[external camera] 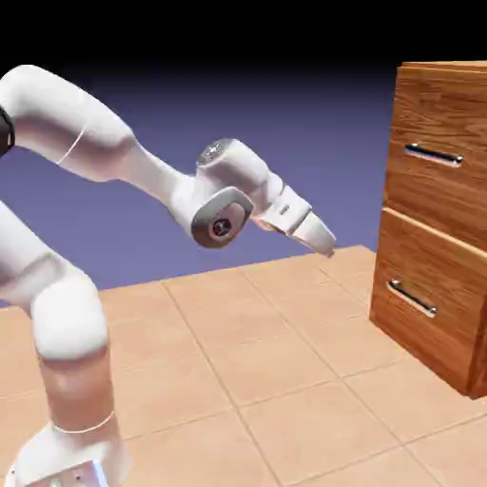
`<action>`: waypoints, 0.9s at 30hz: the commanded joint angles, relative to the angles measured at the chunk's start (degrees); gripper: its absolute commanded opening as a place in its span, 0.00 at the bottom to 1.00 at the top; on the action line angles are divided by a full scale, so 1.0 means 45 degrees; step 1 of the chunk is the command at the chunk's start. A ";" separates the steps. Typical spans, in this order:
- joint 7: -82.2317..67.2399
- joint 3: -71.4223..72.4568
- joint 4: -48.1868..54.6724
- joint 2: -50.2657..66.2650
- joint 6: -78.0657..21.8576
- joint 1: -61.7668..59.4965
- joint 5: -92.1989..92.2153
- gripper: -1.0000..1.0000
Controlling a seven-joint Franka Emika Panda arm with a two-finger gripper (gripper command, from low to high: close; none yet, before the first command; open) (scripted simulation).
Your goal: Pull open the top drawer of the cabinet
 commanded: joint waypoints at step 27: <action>0.3482 0.6787 0.5137 -0.6105 -0.3542 -1.0762 1.4951 0.50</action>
